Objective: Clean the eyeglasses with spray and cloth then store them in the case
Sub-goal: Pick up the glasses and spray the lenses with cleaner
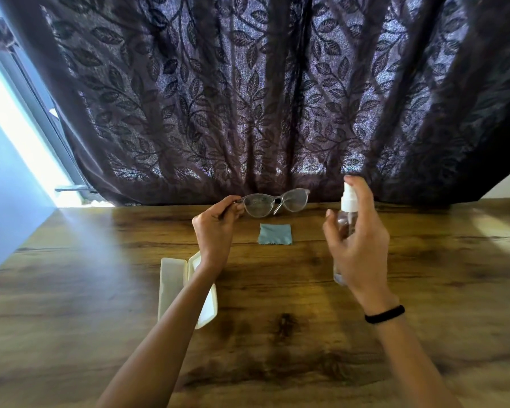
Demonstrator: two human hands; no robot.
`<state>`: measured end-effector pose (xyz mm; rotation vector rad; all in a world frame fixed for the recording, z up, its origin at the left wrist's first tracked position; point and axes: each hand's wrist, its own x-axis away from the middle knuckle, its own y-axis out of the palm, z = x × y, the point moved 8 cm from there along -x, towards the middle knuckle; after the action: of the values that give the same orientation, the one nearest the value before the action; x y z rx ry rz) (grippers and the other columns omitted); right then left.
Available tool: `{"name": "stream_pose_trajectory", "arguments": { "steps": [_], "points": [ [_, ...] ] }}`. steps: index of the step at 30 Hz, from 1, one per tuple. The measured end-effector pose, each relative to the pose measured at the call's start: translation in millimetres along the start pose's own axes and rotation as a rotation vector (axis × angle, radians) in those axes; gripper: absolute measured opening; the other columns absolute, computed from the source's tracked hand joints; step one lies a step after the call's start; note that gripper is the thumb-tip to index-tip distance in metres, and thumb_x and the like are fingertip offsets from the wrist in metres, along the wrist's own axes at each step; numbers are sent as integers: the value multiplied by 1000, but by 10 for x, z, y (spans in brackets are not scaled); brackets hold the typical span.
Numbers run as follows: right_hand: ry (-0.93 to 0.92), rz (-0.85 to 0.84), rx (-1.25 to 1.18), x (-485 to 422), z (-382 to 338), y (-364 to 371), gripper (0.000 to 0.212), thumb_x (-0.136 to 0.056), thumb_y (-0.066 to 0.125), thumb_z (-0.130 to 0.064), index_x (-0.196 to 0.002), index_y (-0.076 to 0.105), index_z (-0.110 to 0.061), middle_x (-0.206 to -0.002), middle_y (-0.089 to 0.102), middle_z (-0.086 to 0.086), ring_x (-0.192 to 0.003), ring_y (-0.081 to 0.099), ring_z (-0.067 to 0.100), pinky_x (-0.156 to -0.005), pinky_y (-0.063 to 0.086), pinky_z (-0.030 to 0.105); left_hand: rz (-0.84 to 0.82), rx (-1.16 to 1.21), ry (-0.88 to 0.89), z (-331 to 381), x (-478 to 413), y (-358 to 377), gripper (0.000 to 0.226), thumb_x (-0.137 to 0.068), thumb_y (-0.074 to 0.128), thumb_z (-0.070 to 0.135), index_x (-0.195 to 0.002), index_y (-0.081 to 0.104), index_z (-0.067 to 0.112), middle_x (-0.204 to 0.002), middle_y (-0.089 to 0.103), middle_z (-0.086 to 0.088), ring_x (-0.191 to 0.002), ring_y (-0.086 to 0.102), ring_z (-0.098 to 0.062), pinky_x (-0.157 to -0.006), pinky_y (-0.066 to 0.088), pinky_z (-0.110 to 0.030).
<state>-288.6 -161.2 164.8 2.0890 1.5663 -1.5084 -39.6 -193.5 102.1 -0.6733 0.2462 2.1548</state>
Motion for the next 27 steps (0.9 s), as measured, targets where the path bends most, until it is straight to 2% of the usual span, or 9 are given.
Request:
{"name": "stream_pose_trajectory", "arguments": {
  "steps": [4, 8, 12, 17, 19, 21, 24, 25, 27],
  "points": [
    [31, -24, 43, -36, 95, -38, 46, -88, 57, -10, -131, 41, -10, -85, 49, -3, -66, 48, -8, -59, 38, 1, -8, 3, 8, 20, 11, 20, 21, -79, 69, 7, -100, 71, 4, -83, 72, -3, -72, 68, -5, -69, 55, -16],
    [21, 11, 31, -7, 107, -66, 43, -88, 57, -9, -127, 40, -14, -87, 57, 7, -65, 49, -5, -59, 38, 1, -13, -7, 17, 38, 13, 35, 21, -78, 69, 9, -99, 72, 3, -82, 73, -3, -69, 66, -1, -66, 52, -12],
    [32, 121, -5, 52, 165, -189, 54, -89, 58, -12, -134, 28, -19, -124, 54, 14, -79, 54, 7, -66, 44, 9, -18, -11, 24, 54, 7, 26, 21, -78, 69, 9, -99, 71, 3, -82, 73, -4, -69, 65, 1, -67, 52, -13],
    [149, 225, 4, 261, 490, -323, 62, -88, 61, -12, -139, 26, -14, -138, 33, -8, -100, 48, -2, -78, 41, 4, -17, 9, 9, 38, 5, 2, 24, -78, 69, 10, -102, 70, 6, -84, 73, -3, -74, 69, -8, -71, 56, -20],
    [193, 232, 12, 378, 638, -349, 62, -87, 61, -11, -138, 27, -13, -138, 37, -3, -101, 44, -6, -77, 36, -1, -22, 2, 12, 24, 9, 6, 23, -79, 69, 9, -102, 70, 5, -84, 73, -5, -74, 70, -9, -72, 56, -21],
    [236, 224, 9, 478, 782, -361, 62, -87, 61, -16, -137, 26, -19, -137, 43, 12, -94, 51, 7, -73, 37, 1, -23, -1, 18, 22, 14, 11, 23, -79, 69, 8, -101, 70, 4, -84, 73, -6, -74, 69, -8, -72, 56, -21],
    [275, 208, -14, 584, 975, -347, 60, -88, 57, -30, -138, 25, -21, -135, 44, 17, -96, 58, 28, -79, 46, 12, -16, 13, 14, 31, 24, 30, 23, -79, 69, 4, -101, 69, 1, -85, 72, -6, -73, 67, 1, -71, 55, -16],
    [275, 200, -12, 603, 1011, -333, 60, -88, 55, -34, -138, 25, -20, -136, 43, 17, -100, 57, 28, -81, 47, 17, -17, 14, 12, 38, 27, 37, 23, -79, 68, 3, -101, 68, 0, -86, 71, -5, -72, 66, 4, -70, 54, -14],
    [259, 190, -3, 628, 1029, -316, 60, -87, 53, -33, -137, 26, -18, -137, 41, 20, -105, 51, 16, -84, 41, 6, -22, 11, 13, 51, 32, 50, 24, -79, 68, 2, -102, 68, -1, -86, 70, -1, -71, 65, 8, -69, 52, -11]
  ]
}}
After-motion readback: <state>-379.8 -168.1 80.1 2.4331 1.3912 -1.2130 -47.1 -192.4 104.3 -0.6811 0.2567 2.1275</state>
